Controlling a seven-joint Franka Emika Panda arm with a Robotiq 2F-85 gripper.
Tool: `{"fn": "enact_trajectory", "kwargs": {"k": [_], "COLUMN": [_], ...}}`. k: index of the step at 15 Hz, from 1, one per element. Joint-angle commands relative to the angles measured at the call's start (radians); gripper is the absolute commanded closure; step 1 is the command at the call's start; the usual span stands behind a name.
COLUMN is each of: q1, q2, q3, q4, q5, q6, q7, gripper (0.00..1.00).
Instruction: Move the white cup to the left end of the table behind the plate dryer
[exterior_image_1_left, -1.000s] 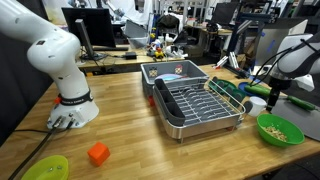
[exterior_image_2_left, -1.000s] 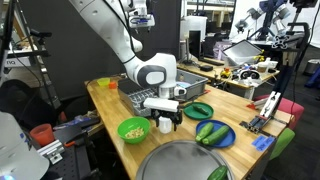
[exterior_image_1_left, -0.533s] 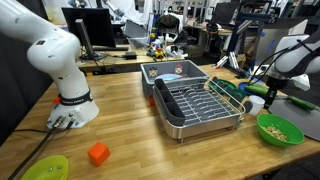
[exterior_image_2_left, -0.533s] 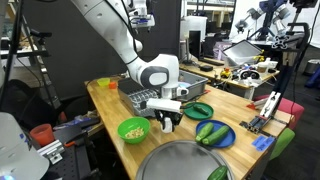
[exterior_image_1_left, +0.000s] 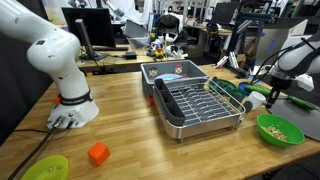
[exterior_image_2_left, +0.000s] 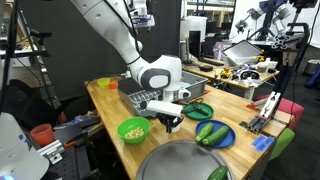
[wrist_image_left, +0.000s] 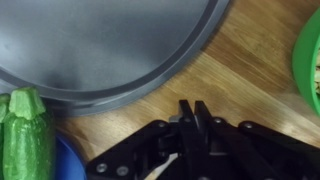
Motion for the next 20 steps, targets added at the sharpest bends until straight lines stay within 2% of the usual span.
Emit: {"fn": "enact_trajectory", "kwargs": {"k": [1,5,9,13,16,18,20], "q1": [-0.046,-0.046,-0.022,0.055,0.121,0.175,0.235], "q2": [-0.024,-0.078,-0.217,-0.423,-0.563,-0.623,-0.648], "q3": [0.036,0.039,0.037,0.003,0.016,0.032,0.049], "q4": [-0.029,-0.072,-0.172,-0.297,-0.365,-0.388,-0.397], "q5": [0.035,0.034,0.025,-0.07,-0.138,-0.16,-0.136], "q6": [0.015,0.013,0.012,-0.042,-0.098,-0.134,-0.161], "q7": [-0.047,-0.058,-0.054,-0.006,0.027,0.055,0.06], "gripper": [0.98,0.98,0.98,0.98,0.98,0.98,0.98]}}
